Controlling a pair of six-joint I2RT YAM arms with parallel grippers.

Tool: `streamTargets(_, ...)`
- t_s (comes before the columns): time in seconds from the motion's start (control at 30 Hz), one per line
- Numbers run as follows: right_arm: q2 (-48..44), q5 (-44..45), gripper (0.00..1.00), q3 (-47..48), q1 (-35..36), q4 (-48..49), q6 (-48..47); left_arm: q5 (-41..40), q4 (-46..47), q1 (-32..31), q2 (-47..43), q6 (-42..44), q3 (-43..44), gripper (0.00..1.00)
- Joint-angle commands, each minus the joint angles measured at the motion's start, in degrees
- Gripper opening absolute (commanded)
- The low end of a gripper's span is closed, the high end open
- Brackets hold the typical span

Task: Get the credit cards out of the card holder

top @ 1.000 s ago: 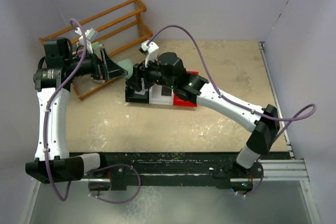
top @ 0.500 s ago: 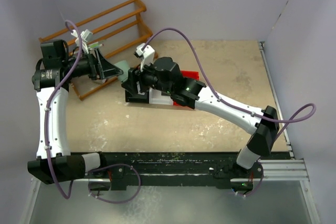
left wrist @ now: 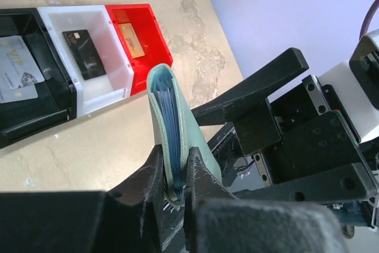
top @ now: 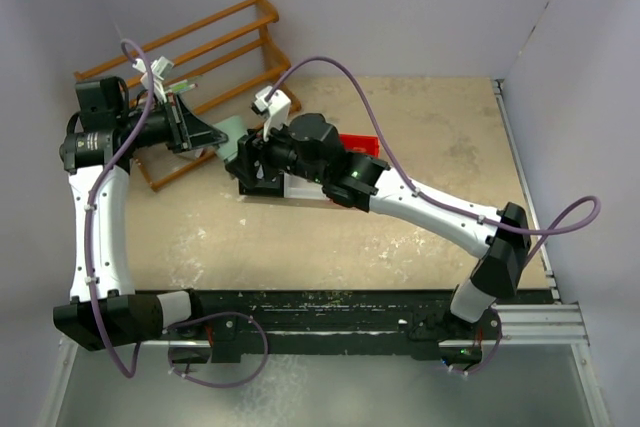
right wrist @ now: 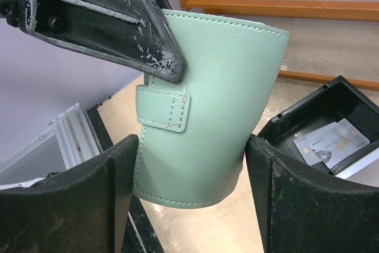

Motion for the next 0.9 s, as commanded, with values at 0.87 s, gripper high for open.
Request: streamTargets(0.87,1.3,-61.6,0.84,-7.6,-16.0,43.8,41.1,21.7,-5.5,0.3,-5.0,13.3,3.8,0.07)
